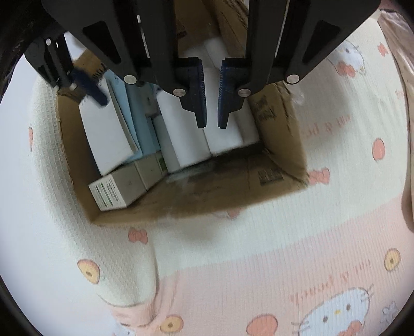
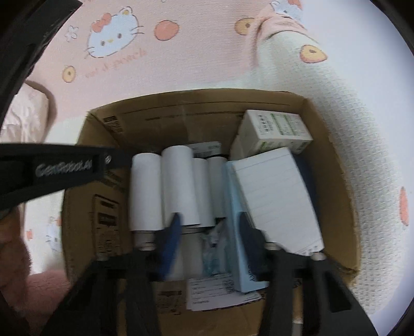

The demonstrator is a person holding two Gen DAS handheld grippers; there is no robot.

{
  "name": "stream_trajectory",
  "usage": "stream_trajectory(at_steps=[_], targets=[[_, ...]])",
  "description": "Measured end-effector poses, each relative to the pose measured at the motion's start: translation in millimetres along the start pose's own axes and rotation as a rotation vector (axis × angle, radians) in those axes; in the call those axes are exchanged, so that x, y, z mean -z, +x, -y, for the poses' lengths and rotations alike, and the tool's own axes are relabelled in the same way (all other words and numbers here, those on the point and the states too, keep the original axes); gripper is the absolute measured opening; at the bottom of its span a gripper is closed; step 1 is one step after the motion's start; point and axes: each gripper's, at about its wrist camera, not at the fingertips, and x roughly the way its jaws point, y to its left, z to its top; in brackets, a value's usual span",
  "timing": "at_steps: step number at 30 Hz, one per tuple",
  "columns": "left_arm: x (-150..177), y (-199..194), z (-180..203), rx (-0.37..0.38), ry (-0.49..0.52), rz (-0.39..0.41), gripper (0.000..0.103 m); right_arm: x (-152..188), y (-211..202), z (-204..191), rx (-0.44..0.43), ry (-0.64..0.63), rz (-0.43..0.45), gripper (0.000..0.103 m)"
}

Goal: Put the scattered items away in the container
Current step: 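Lower the left gripper's tube into the box and open it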

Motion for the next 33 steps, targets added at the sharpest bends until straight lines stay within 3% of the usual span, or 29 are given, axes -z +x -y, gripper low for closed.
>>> stream_trajectory(at_steps=[4,8,9,10,15,22,33], targets=[[-5,2,-5,0.027,0.013,-0.001,0.008,-2,7,-6,-0.028,-0.012,-0.012,0.028],[-6,1,-4,0.046,0.075,0.027,0.008,2,16,-5,-0.094,0.005,-0.047,0.028],[-6,0,-3,0.054,0.095,0.035,0.007,-6,26,2,-0.161,-0.025,-0.005,0.028],[-6,-1,-2,0.062,0.117,0.041,0.006,-5,28,2,-0.165,-0.026,-0.018,0.028],[-9,4,5,0.122,0.297,0.025,0.005,6,51,5,-0.227,-0.003,-0.137,0.028],[1,12,12,0.155,0.484,0.023,0.005,5,68,-11,-0.278,-0.039,-0.202,0.028],[0,28,12,0.133,0.537,-0.024,0.005,-7,93,-7,-0.299,-0.020,-0.244,0.028]])
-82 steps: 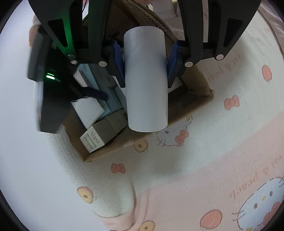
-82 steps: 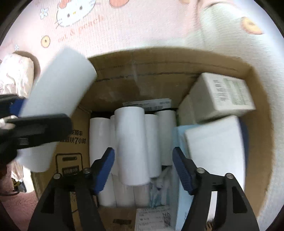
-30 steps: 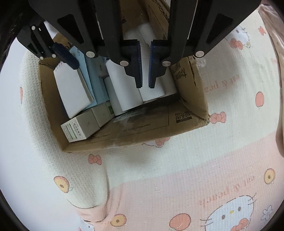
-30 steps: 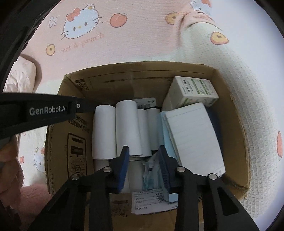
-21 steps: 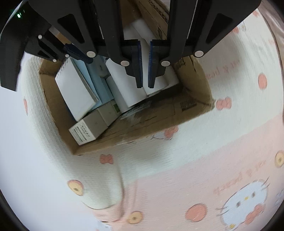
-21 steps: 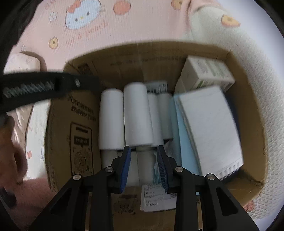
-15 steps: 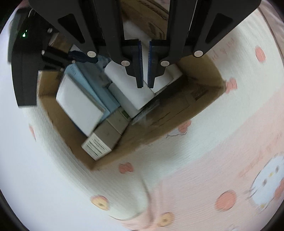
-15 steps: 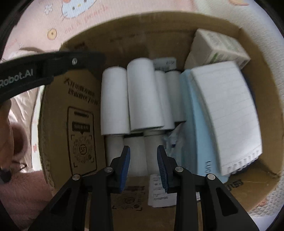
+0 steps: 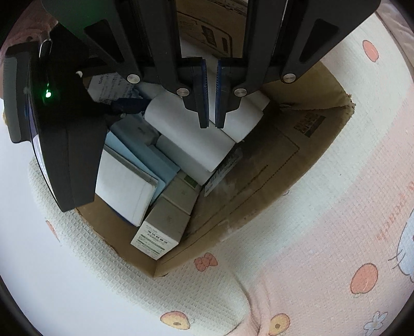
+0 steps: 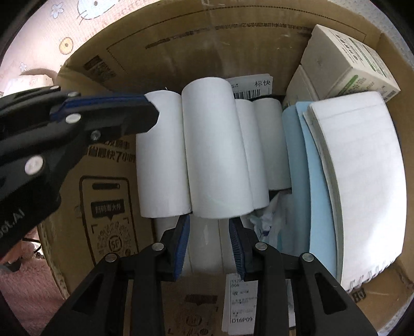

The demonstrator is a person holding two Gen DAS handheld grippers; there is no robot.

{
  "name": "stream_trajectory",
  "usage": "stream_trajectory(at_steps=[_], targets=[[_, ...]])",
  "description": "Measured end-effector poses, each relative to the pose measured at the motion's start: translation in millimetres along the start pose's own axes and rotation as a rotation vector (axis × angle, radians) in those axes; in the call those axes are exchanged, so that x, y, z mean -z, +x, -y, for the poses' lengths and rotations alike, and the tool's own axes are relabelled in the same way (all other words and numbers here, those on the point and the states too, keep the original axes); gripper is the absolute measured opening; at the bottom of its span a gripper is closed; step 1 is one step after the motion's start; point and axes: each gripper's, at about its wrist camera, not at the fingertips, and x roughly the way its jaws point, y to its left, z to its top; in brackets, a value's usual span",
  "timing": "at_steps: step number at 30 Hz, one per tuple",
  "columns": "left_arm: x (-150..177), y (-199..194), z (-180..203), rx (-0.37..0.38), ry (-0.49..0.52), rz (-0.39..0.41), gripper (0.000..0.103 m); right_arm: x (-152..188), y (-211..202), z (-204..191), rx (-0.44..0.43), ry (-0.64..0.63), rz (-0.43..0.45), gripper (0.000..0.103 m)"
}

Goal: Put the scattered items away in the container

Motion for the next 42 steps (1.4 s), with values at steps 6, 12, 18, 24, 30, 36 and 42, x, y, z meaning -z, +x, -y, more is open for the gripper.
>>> stream_trajectory(at_steps=[6,12,18,24,30,36,42], targets=[[0,6,5,-0.020,0.021,-0.014,0.005,4,1,-2,-0.016,-0.017,0.001,0.028],[5,6,6,-0.031,0.024,-0.019,0.005,14,-8,1,0.002,-0.018,0.025,0.028],[6,10,13,-0.060,0.057,-0.037,0.005,20,-8,4,0.073,-0.003,0.033,0.028],[10,12,19,-0.090,0.087,-0.051,0.005,22,-13,5,0.052,0.024,0.056,0.028],[11,13,23,-0.081,0.091,-0.063,0.005,30,-16,2,0.054,0.042,0.067,0.028],[15,11,28,-0.086,0.094,-0.072,0.005,43,-23,-1,0.056,0.074,0.086,0.028],[16,1,28,-0.126,0.082,-0.045,0.005,58,-25,-16,0.049,0.073,0.085,0.028]])
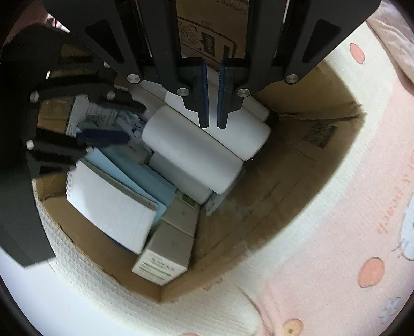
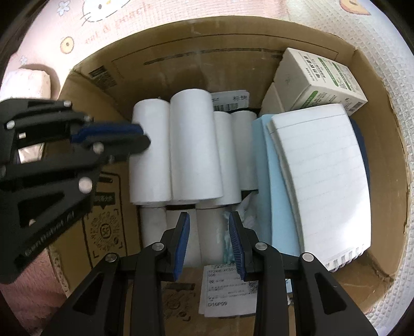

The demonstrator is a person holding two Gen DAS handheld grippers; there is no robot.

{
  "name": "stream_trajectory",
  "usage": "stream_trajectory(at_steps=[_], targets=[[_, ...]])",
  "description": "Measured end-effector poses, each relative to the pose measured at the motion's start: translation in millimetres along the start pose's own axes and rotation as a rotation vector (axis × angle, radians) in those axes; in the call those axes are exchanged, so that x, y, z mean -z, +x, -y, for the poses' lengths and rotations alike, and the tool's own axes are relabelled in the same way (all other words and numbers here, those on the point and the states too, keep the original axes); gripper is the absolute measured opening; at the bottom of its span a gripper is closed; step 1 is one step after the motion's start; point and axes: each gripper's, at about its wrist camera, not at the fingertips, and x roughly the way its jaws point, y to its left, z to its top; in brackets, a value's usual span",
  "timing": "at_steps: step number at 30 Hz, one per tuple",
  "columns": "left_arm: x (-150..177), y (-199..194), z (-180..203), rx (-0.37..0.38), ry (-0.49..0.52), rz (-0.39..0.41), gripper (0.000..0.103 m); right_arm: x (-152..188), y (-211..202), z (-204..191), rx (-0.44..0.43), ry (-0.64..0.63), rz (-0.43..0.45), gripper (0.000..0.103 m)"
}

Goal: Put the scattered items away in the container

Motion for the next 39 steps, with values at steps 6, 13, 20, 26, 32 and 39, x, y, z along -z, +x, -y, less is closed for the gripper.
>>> stream_trajectory(at_steps=[6,13,20,26,32,39], targets=[[5,-20,2,-0.087,0.012,0.065,0.013,17,-17,-9,0.020,0.071,0.060,0.028],[25,-51,-1,-0.127,-0.059,0.166,0.043,45,-54,-27,0.078,0.176,0.218,0.028],[20,-72,-1,-0.196,-0.063,0.255,0.051,-2,-79,-57,0.095,0.261,0.338,0.054],[28,-88,-6,-0.205,-0.069,0.283,0.055,3,-93,-49,0.109,0.278,0.381,0.063],[42,-109,-10,-0.220,-0.082,0.317,0.059,28,-118,-50,0.104,0.371,0.418,0.070],[56,-126,-1,-0.237,-0.036,0.319,0.062,39,-123,-46,0.216,0.418,0.436,0.081]])
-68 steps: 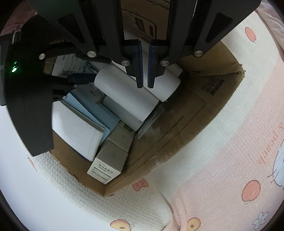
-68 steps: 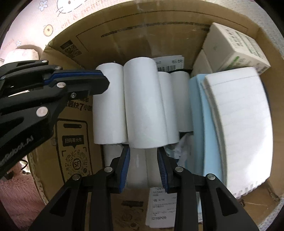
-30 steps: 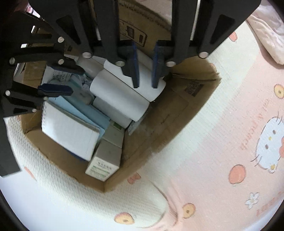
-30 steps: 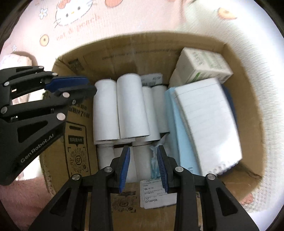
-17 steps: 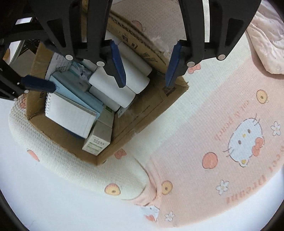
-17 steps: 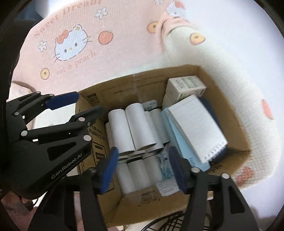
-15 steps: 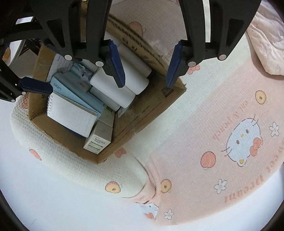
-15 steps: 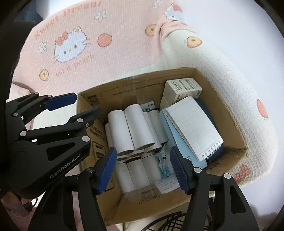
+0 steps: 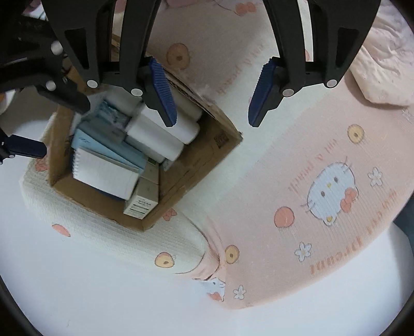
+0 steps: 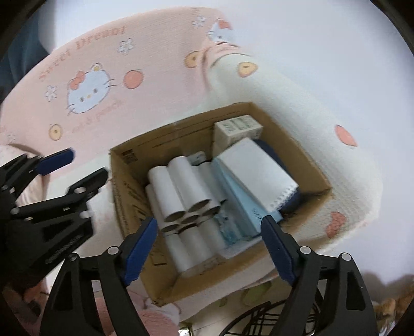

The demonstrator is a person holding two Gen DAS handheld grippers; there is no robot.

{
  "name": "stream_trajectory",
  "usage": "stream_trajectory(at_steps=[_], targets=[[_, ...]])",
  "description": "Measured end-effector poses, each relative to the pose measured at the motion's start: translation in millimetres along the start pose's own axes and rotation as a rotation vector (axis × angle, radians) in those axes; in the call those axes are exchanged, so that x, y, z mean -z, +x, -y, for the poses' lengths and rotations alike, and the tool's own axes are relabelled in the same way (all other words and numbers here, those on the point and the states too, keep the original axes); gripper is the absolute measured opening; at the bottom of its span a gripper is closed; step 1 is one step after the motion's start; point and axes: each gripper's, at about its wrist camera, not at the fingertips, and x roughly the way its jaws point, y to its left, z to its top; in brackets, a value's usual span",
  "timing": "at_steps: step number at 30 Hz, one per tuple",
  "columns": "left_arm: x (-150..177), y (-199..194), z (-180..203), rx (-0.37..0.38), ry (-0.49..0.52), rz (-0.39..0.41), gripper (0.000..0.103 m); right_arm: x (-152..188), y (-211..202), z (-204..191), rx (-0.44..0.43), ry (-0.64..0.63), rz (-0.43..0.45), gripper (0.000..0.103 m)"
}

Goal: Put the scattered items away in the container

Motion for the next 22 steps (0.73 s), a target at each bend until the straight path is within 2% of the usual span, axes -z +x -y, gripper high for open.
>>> stream_trajectory(at_steps=[2,3,7,22], targets=[[-1,-4,-3,0.052,-0.027,-0.014,0.062,2,0,2,0.017,0.009,-0.004,0.082],[-1,-5,-2,0.052,-0.026,-0.013,0.062,2,0,3,0.026,0.015,-0.005,0.082],[0,-7,5,0.003,0.014,-0.001,0.062,3,0,3,0.024,0.019,0.002,0.082],[4,1,13,-0.011,0.044,-0.028,0.062,6,0,-1,0.014,0.000,0.006,0.083]])
